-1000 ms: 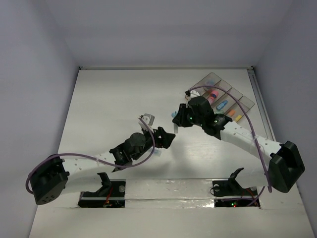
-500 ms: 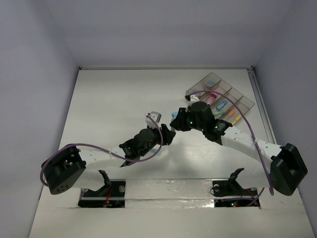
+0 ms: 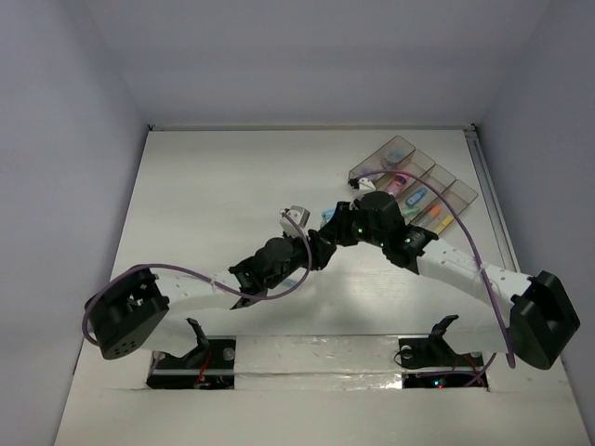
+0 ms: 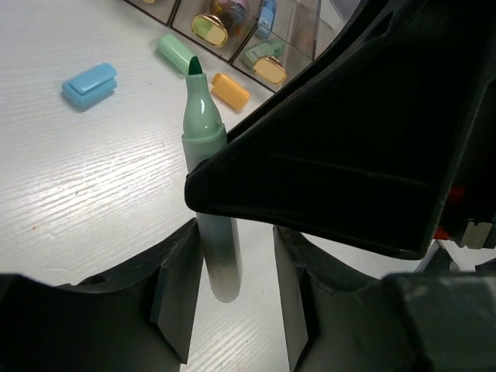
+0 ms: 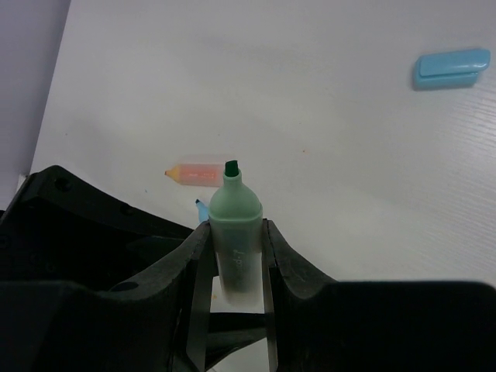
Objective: Sort the stationery into containers
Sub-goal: Pick up the pen from the center of the board.
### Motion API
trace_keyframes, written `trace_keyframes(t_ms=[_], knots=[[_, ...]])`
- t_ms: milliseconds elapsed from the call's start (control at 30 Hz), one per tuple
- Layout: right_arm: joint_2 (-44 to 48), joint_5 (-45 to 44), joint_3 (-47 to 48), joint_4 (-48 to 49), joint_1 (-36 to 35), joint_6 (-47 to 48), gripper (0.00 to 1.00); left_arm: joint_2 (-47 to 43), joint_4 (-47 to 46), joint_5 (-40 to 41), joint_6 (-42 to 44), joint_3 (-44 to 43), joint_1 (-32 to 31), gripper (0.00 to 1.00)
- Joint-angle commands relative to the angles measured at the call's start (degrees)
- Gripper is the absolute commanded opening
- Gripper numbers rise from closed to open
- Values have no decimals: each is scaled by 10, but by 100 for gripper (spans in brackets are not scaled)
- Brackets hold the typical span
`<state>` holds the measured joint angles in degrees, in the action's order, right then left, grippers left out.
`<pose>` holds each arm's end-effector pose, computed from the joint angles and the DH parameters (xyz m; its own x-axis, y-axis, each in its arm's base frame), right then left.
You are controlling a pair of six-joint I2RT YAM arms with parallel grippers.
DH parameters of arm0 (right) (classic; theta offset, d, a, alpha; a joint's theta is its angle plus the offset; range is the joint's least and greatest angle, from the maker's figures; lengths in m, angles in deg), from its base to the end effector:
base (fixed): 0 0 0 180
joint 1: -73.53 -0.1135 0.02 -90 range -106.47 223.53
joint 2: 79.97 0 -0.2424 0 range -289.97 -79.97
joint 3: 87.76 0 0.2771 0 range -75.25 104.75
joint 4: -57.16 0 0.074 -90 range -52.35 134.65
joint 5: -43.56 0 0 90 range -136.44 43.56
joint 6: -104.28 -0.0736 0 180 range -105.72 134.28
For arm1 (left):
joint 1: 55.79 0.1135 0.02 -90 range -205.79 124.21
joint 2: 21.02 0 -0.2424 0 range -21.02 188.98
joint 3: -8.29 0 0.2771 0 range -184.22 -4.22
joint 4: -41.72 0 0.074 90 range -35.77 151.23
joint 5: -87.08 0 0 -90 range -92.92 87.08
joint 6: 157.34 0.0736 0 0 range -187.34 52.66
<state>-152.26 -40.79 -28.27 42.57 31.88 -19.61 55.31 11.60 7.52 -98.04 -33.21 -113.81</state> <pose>0.2546 0.2362 0.2153 -0.6905 0.1284 -0.7118 -0.4115 0.7395 0.5327 0.1893 -0.2780 0.1787 -0.4145 -0.2842 -0.8645 0.6128 0.6151 -0.4960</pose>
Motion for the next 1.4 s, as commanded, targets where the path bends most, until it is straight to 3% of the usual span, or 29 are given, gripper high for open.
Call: trace_keyframes(t_ms=[0, 167, 200, 233, 300, 400, 500, 533, 633, 700, 900, 1067, 1367], knots=[[22, 1, -3, 38, -3, -6, 1, 0, -32, -17, 1, -21, 2, 38], [30, -5, -5, 34, -3, -6, 1, 0, -28, -18, 0, -21, 2, 37], [34, -6, -5, 32, -3, -6, 1, -2, -28, -17, 1, -21, 2, 31], [35, -7, -5, 31, -3, -5, 1, -1, -26, -16, 1, -22, 2, 14], [38, -14, -7, 27, -3, -4, 1, 0, -20, -14, 2, -26, 2, 0], [45, -14, -8, 23, -3, -2, 1, -4, -11, -4, 3, -26, 2, 0], [47, -6, -8, 23, -3, 7, 16, -24, -4, 0, 6, -23, 2, 0], [47, -8, -4, 10, -3, 15, 33, -29, 3, 3, 11, -23, 2, 0], [49, -41, 11, -27, -3, 37, 67, -58, 32, 6, 18, -19, 15, 0], [58, -53, 12, -33, 4, 51, 73, -82, 56, 0, 24, -15, 26, 0], [59, -78, 16, -43, 42, 85, 67, -152, 119, -63, 43, 0, 106, 0], [-34, -86, 49, -68, 107, 116, 62, -222, 114, -59, 65, 23, 121, 0], [-209, -193, 161, -121, 136, 181, 63, -262, 103, -59, 77, 62, 127, 0]])
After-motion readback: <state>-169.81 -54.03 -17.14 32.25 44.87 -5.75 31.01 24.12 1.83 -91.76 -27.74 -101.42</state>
